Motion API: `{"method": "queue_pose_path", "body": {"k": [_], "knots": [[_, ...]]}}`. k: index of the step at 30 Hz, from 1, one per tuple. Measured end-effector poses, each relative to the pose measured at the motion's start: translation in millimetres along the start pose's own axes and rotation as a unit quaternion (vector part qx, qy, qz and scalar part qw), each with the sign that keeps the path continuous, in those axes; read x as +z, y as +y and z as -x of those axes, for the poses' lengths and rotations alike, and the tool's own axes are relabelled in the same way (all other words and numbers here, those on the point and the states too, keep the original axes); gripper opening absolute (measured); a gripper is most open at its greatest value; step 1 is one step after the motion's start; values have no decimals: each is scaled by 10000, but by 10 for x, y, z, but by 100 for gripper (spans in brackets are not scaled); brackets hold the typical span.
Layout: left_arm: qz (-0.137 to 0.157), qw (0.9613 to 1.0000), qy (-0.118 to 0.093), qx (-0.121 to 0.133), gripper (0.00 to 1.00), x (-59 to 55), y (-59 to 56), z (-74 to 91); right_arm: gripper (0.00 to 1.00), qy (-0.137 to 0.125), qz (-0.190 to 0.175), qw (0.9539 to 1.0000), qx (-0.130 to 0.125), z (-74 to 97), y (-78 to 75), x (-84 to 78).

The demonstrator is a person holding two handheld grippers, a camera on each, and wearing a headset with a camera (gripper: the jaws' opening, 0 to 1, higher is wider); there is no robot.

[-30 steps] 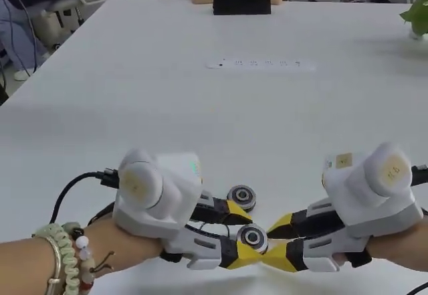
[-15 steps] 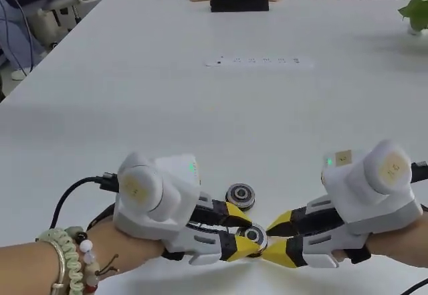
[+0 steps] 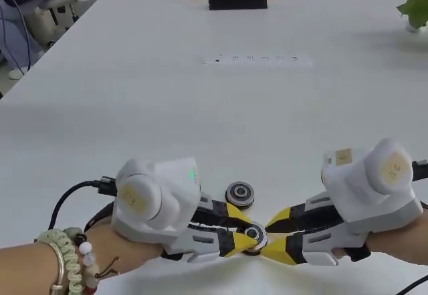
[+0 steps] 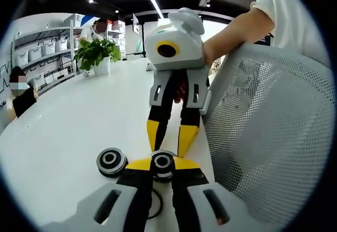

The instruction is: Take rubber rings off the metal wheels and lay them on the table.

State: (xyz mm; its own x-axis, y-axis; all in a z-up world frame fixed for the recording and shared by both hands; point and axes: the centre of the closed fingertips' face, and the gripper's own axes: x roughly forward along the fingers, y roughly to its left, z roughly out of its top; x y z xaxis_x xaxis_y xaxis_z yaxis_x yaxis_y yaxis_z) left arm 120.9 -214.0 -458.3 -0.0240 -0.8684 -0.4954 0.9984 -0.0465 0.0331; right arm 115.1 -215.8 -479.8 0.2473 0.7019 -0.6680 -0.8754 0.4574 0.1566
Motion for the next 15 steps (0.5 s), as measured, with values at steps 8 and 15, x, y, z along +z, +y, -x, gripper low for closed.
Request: {"method": "queue_pose_path", "body": {"k": [8,15], "knots": [[0,10000,-18,2,8,5,9,-5,15,58,84,9999,17,-8,9,-10],[-6,10000,-46,-1,8,8,10,-11,8,117,63,9999,26,7,-5,-45]]}}
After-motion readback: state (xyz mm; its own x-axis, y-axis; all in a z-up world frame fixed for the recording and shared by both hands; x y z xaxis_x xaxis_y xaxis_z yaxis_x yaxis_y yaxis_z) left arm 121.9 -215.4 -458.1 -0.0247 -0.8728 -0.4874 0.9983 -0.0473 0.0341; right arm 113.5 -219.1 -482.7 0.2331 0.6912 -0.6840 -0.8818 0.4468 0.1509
